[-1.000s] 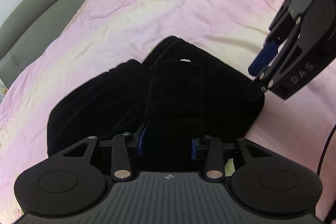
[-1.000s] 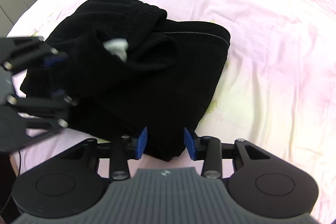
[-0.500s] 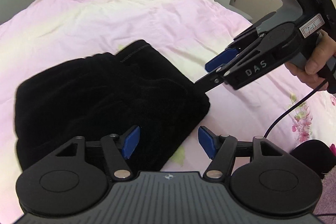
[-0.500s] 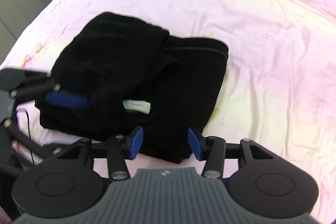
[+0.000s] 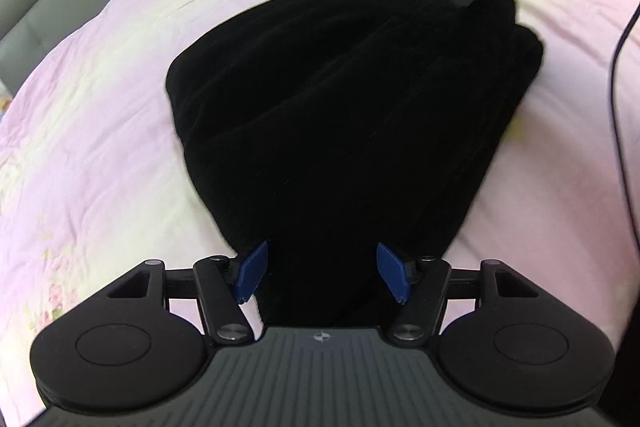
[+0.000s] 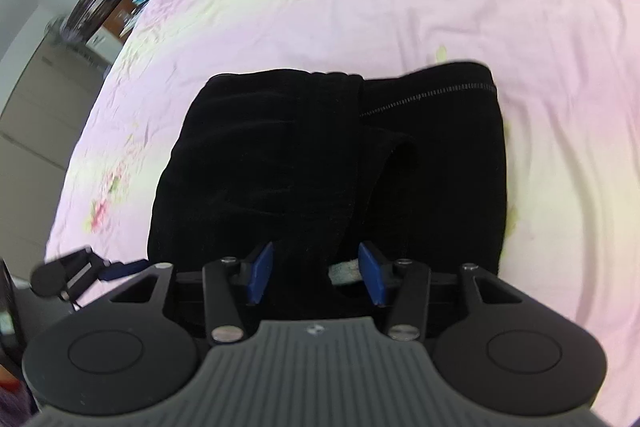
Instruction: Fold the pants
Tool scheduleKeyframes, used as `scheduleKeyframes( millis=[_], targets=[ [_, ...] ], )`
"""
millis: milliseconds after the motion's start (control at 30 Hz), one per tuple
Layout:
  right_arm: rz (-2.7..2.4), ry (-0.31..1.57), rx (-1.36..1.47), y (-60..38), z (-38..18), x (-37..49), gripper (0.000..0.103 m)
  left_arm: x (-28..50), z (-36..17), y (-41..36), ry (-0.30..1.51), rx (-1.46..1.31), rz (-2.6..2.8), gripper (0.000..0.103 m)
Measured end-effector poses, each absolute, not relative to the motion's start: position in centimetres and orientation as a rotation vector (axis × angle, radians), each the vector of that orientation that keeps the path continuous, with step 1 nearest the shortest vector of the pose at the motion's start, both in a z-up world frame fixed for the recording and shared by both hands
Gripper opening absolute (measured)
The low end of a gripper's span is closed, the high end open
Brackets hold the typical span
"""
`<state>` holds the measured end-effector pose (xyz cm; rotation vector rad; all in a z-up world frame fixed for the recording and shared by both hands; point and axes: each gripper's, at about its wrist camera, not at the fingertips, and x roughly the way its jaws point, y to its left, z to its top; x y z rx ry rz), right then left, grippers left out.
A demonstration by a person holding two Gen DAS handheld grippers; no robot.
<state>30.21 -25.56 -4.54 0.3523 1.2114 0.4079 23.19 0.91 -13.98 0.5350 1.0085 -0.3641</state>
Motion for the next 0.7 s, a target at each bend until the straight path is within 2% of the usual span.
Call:
scheduleKeyframes(
  millis=[33,100,133,167,233,333,433,567,700],
  targets=[
    [0.410,1.218,0.386,-25.6,-5.0,30.4,0.028,23.2,-14.2,1.1,1.015,0.523,-0.360,0.059],
    [0.412,1.206,0.406,-25.6,-4.7,29.9,0.019,23.1,-14.1,1.3,1.000,0.513,-0.350,0.044],
    [0.421,1.185,0.376,-25.5,-4.3,29.4,0.017,23.0,-13.9,1.3,0.990,0.509,-0.345,0.031],
    [0.433,1.161,0.343,-25.2,-3.6,28.7,0.013,22.8,-13.7,1.8,0.984,0.498,-0.343,0.023],
    [0.445,1.125,0.285,-24.9,-2.5,26.8,0.011,22.4,-13.3,2.4,0.968,0.477,-0.346,0.016],
    [0.440,1.097,0.199,-24.1,-2.2,23.8,0.010,21.8,-13.1,2.9,0.957,0.464,-0.369,0.014],
    [0.413,1.122,0.128,-23.6,-4.6,21.7,0.009,21.1,-13.8,3.1,0.979,0.494,-0.401,0.014],
    [0.369,1.181,0.203,-24.7,-8.8,21.9,0.009,21.4,-15.0,3.7,1.049,0.534,-0.403,0.013],
    [0.369,1.192,0.220,-24.9,-8.8,22.5,0.013,22.3,-14.4,4.5,1.093,0.467,-0.398,0.013]
  ],
)
